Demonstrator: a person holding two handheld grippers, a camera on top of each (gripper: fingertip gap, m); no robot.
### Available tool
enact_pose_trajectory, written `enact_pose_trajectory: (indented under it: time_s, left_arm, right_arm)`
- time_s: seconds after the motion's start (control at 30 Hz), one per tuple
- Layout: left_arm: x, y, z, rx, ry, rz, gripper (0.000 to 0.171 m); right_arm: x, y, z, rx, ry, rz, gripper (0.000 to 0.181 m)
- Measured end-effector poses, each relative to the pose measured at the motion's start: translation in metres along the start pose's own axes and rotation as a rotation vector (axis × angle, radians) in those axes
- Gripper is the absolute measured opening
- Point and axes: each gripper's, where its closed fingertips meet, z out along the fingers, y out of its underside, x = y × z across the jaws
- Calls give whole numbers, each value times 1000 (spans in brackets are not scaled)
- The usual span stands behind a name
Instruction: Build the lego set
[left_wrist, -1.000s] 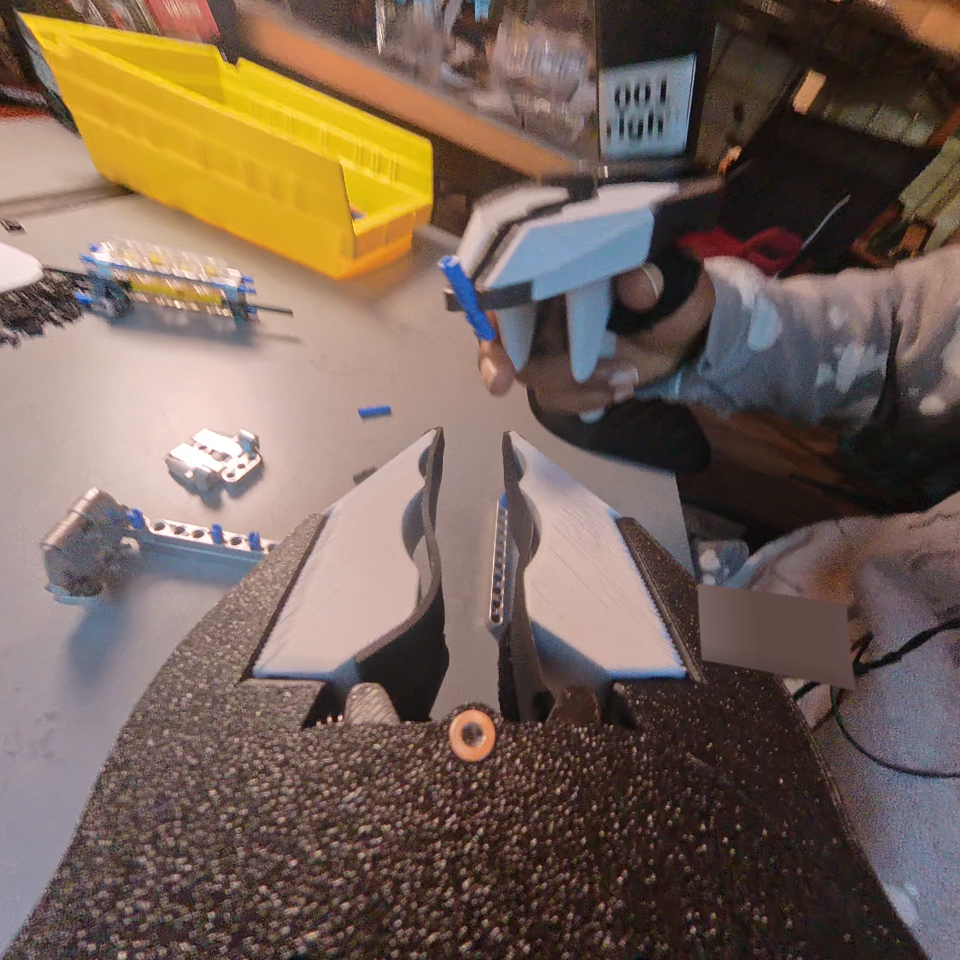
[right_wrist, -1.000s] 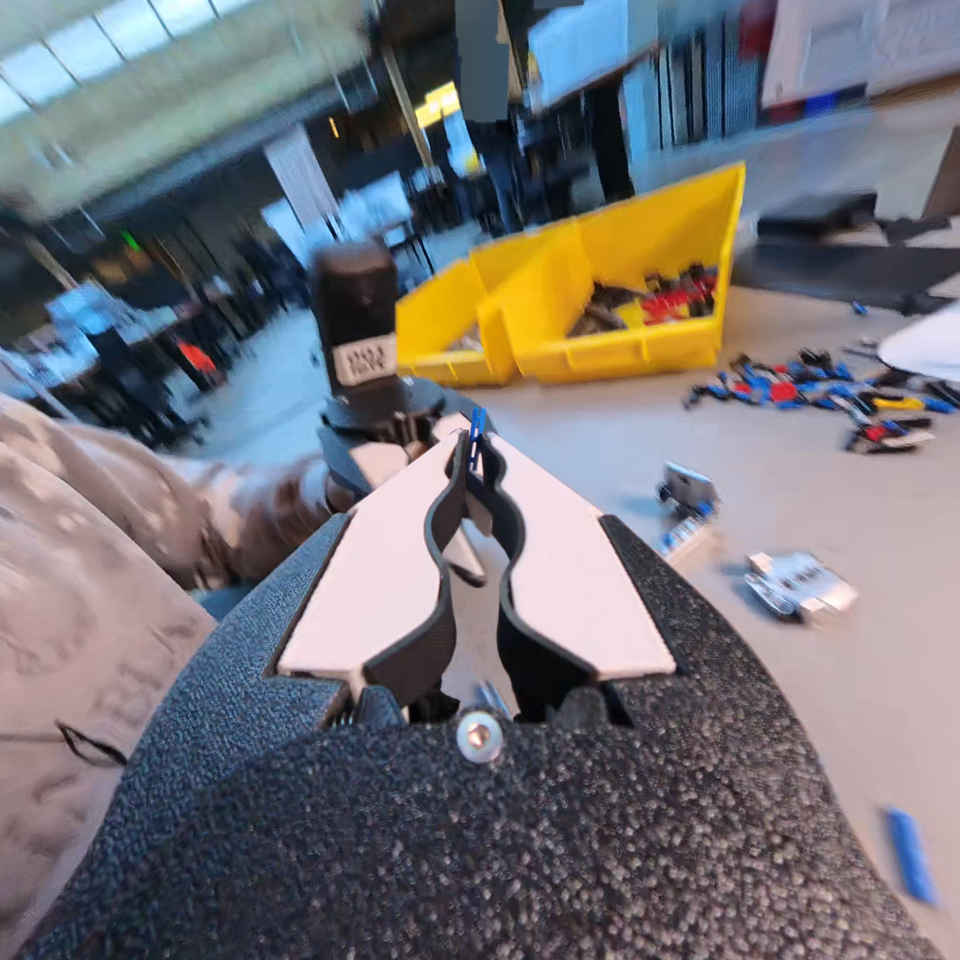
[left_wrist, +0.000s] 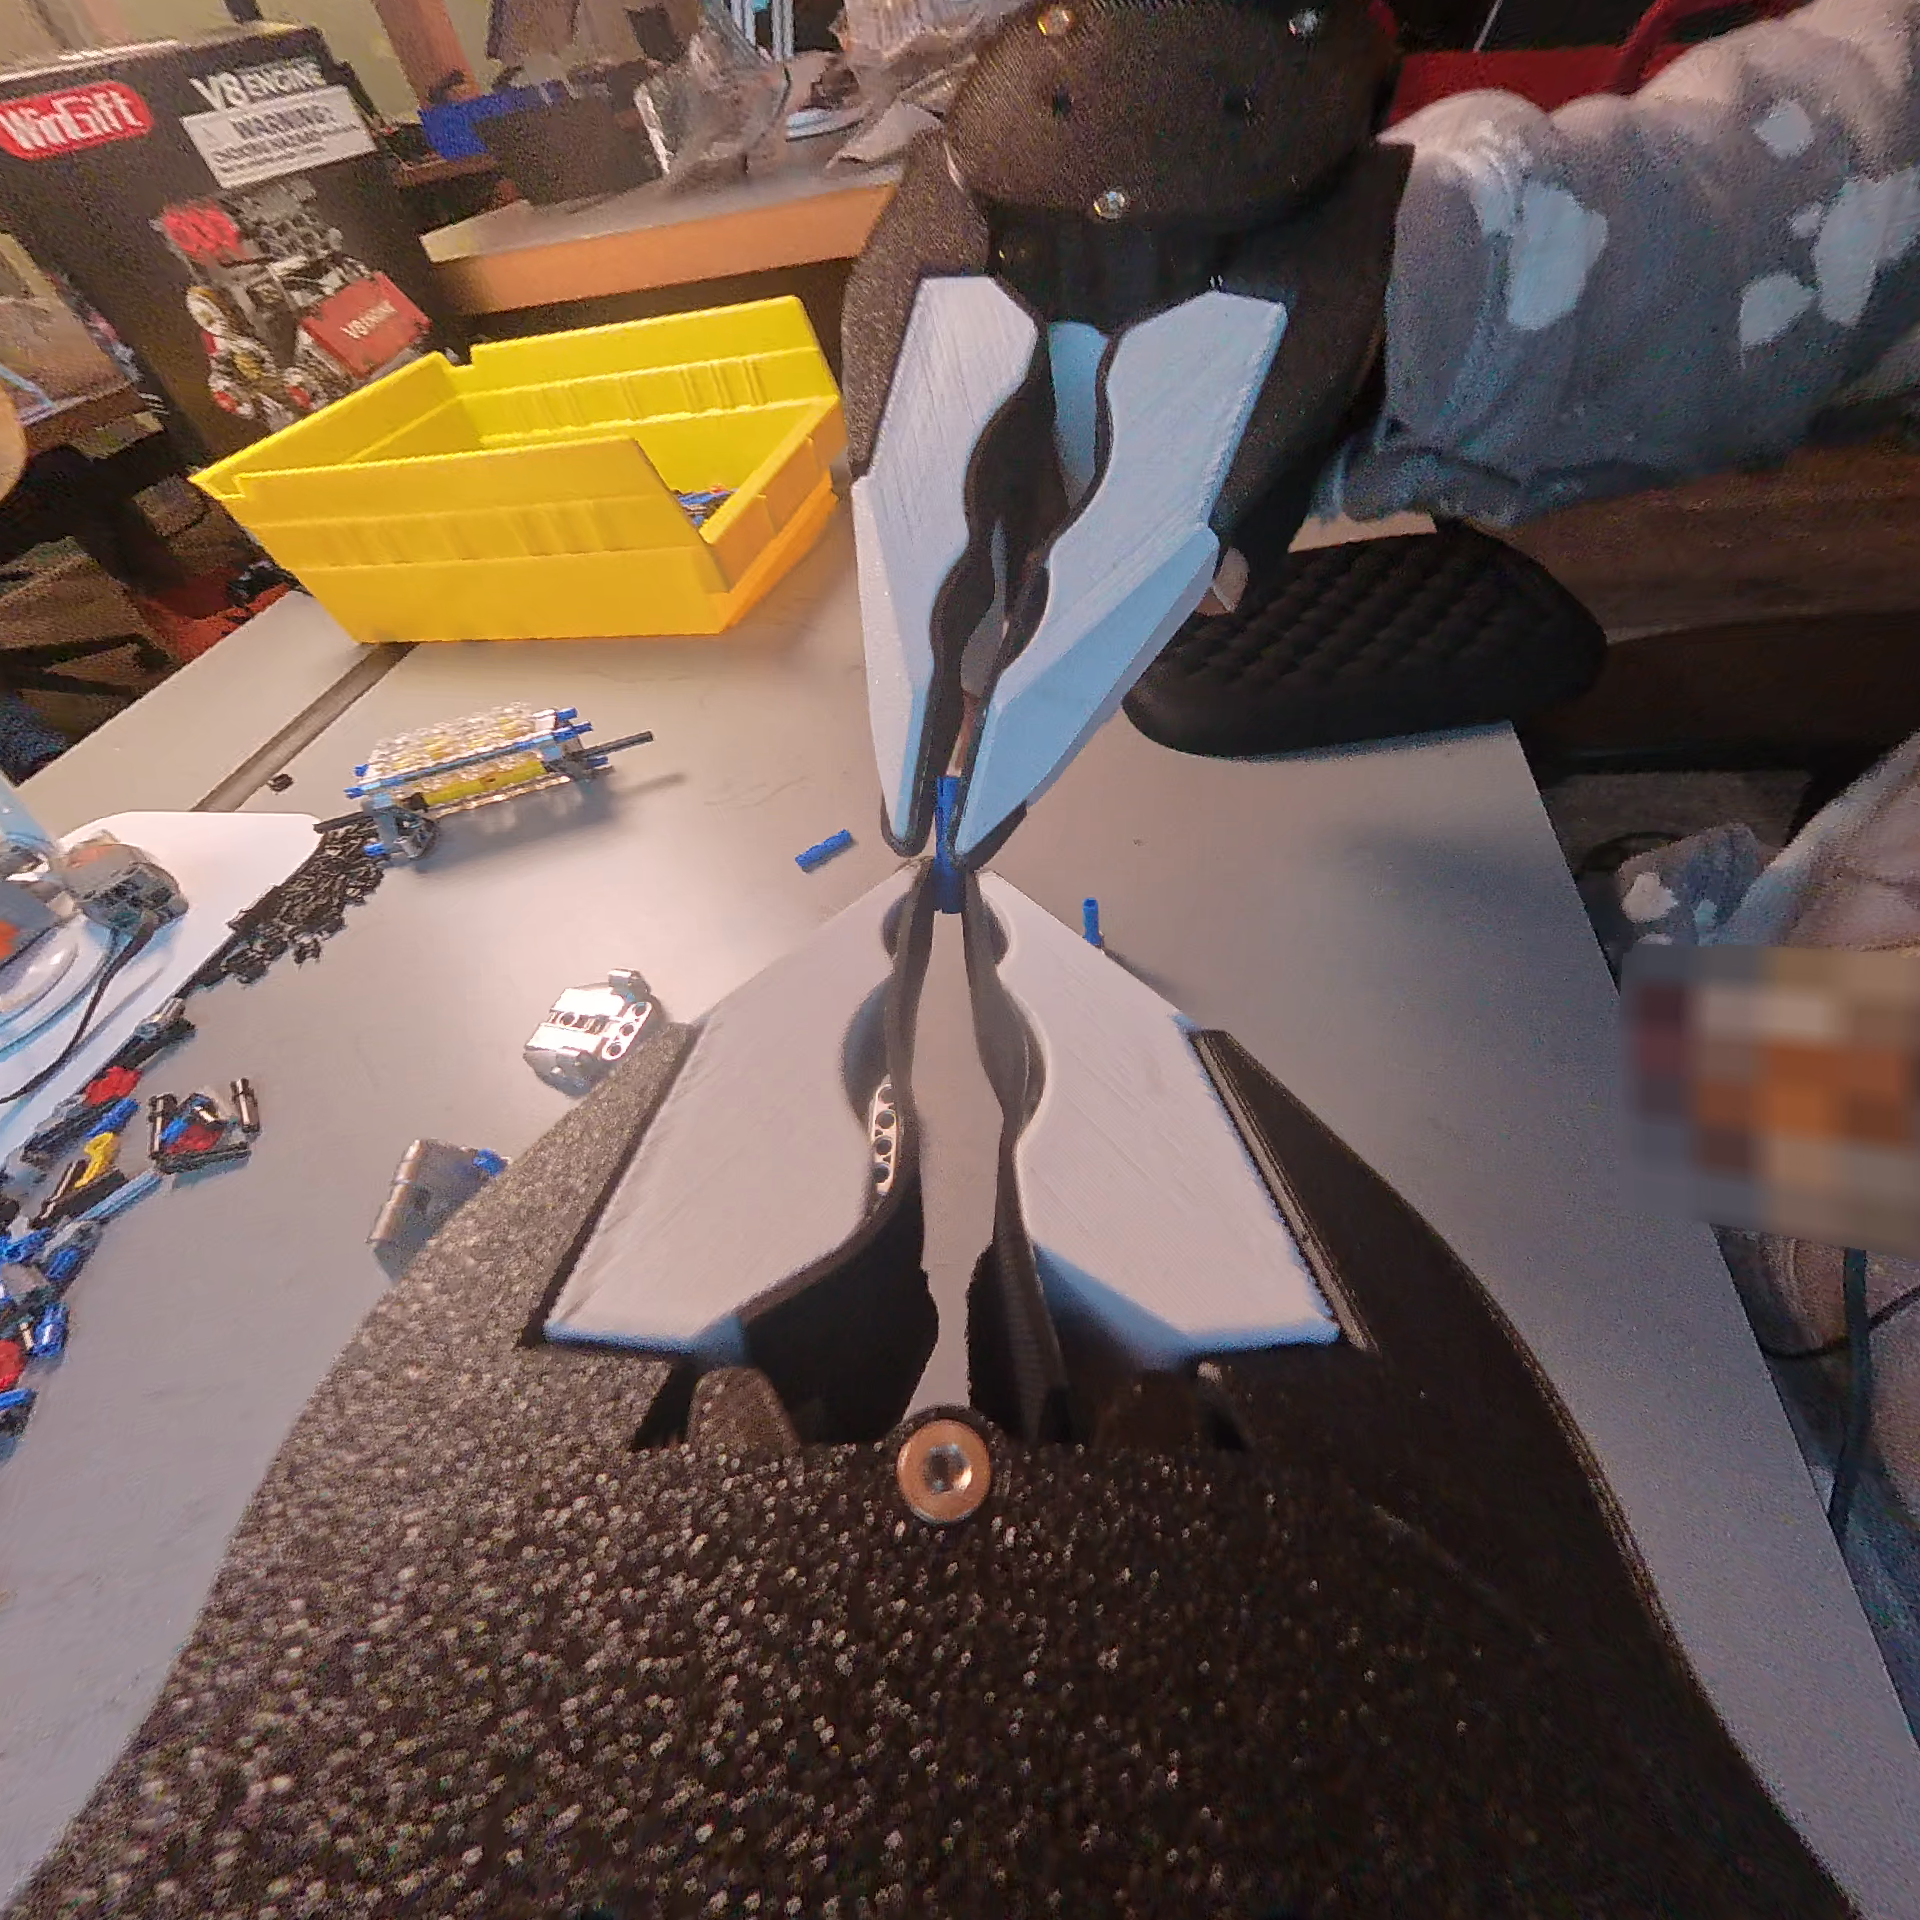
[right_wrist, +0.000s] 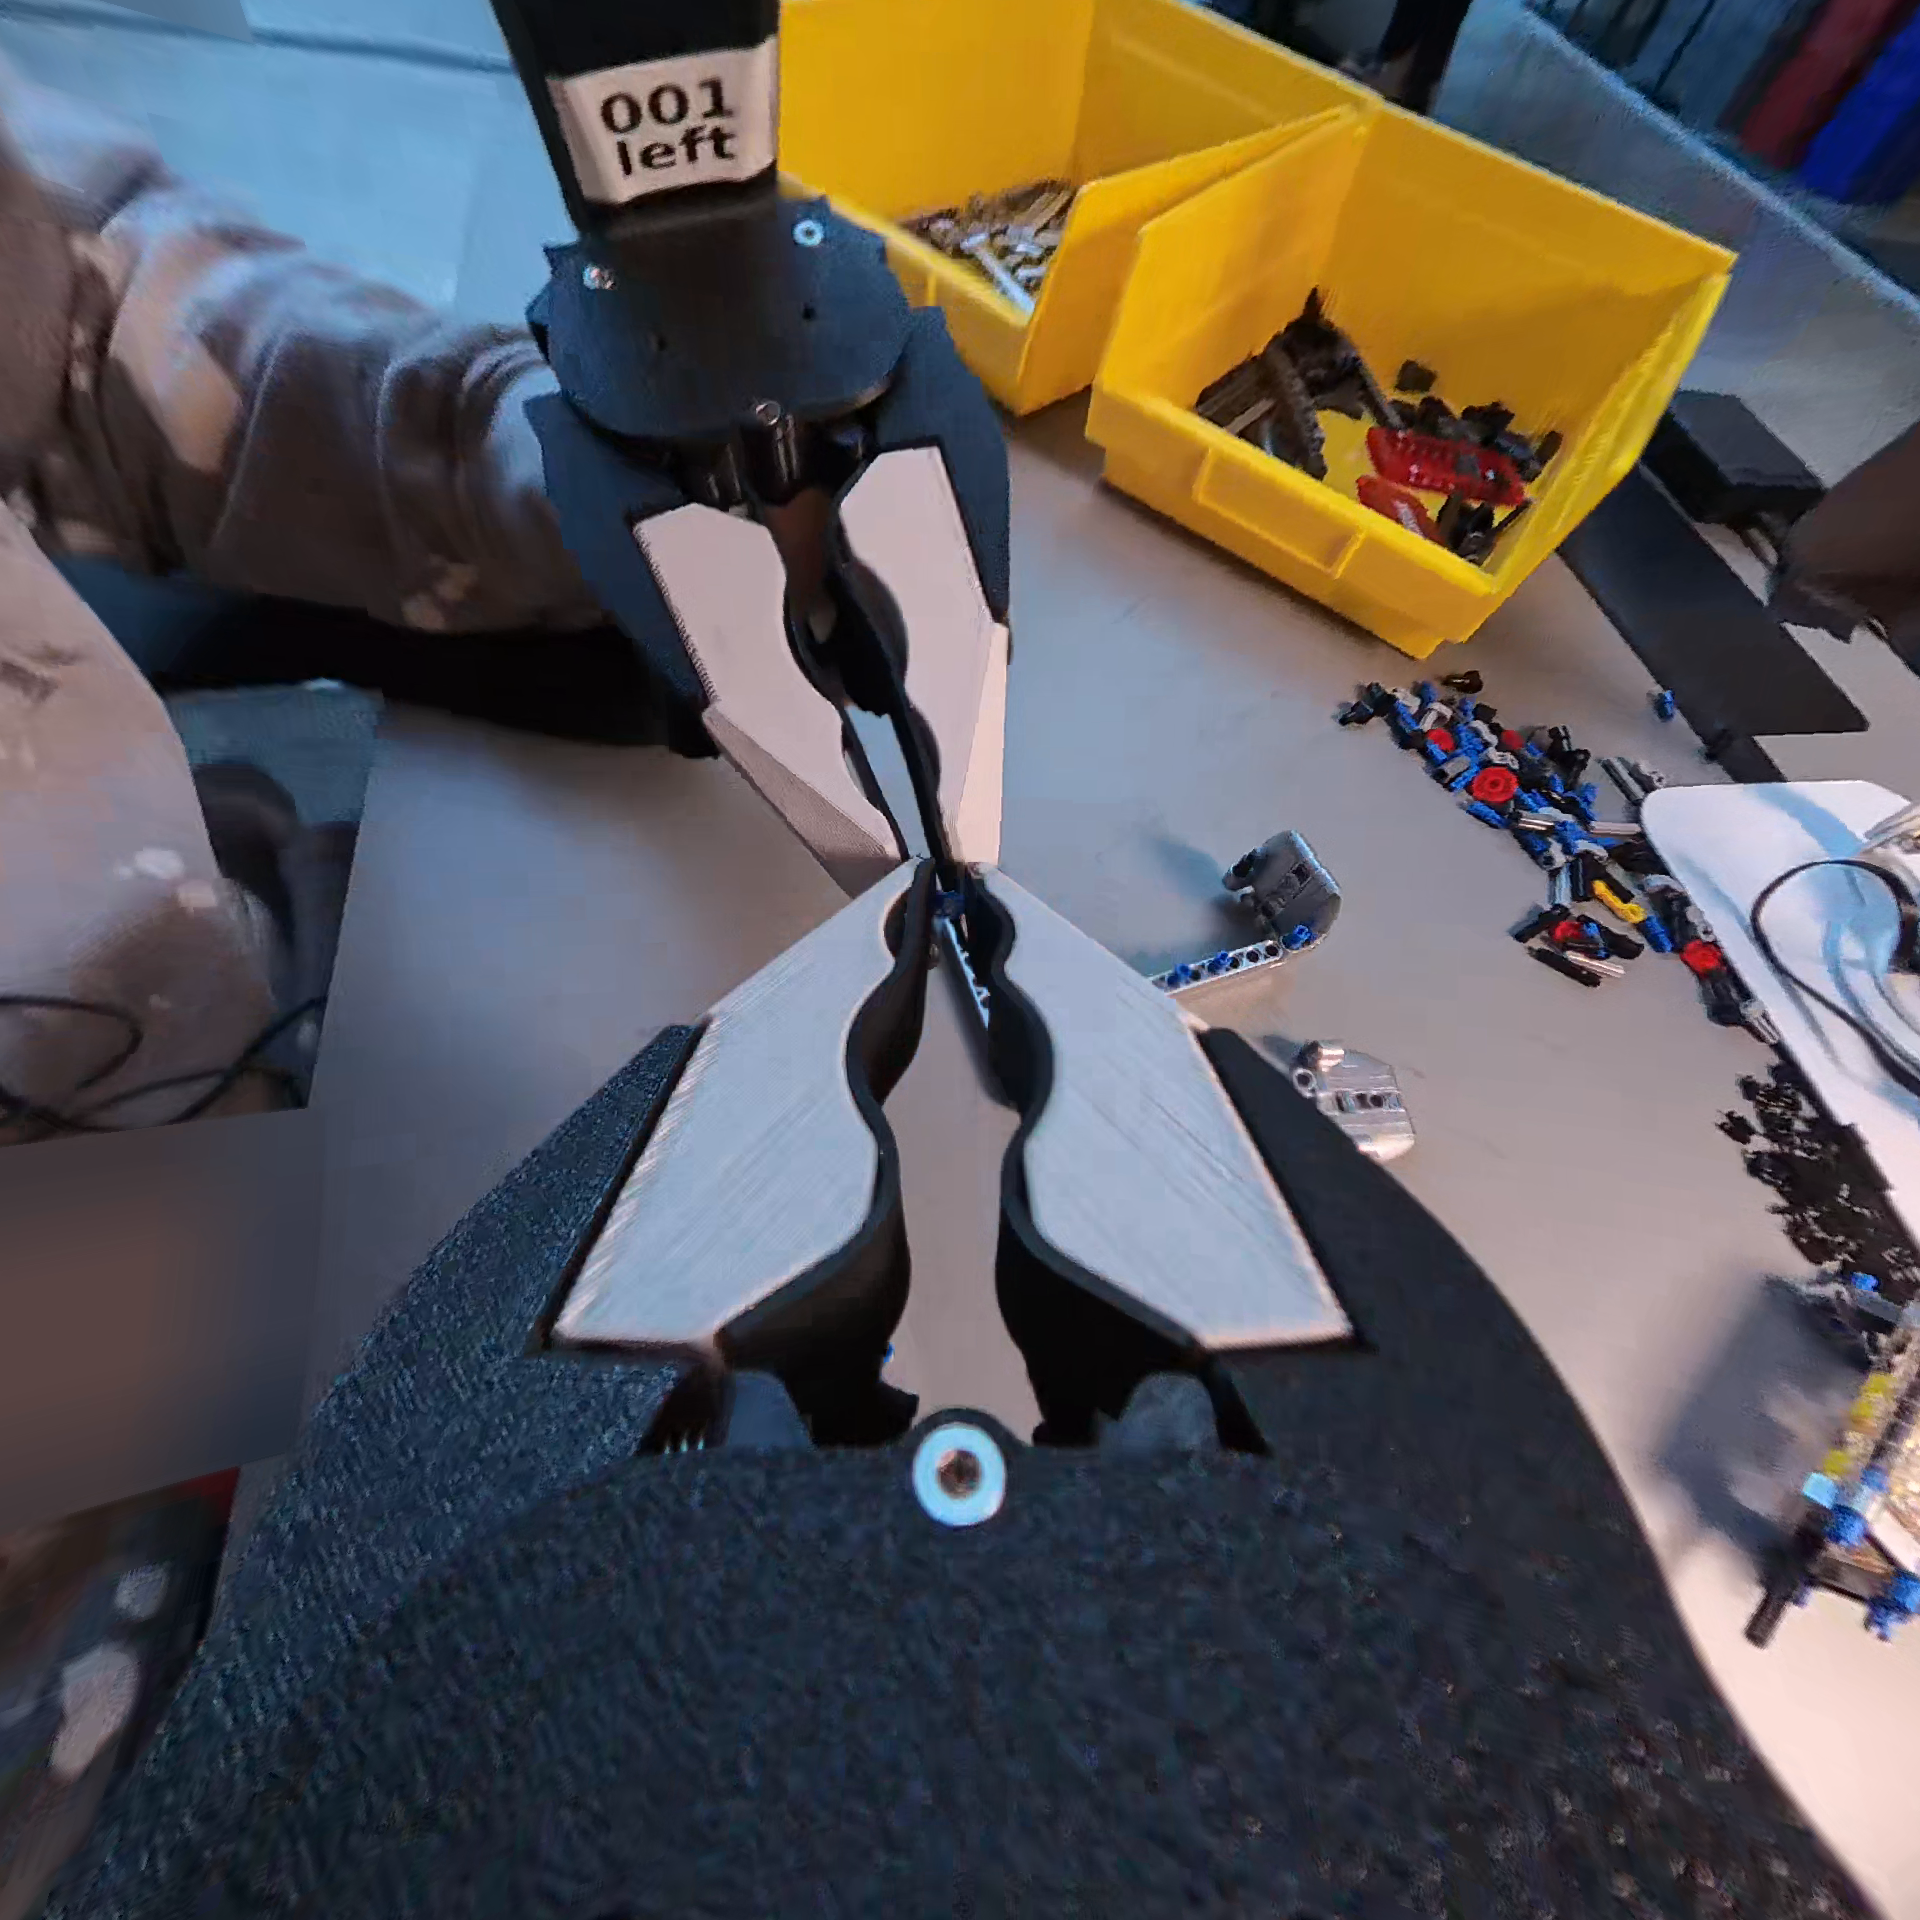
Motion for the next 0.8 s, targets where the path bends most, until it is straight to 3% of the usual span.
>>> enact_pose_trajectory:
  time_s: [0.27, 0.53, 0.8]
  left_arm:
    - [17, 13, 9, -57, 80, 27, 2]
    - [18, 18, 11, -73, 100, 15, 2]
    - [13, 19, 10, -70, 96, -14, 2]
  right_arm:
    - [-15, 20, -2, -140, -113, -140, 3]
    - [-13, 28, -1, -141, -136, -159, 11]
    - [-11, 31, 1, -136, -156, -154, 4]
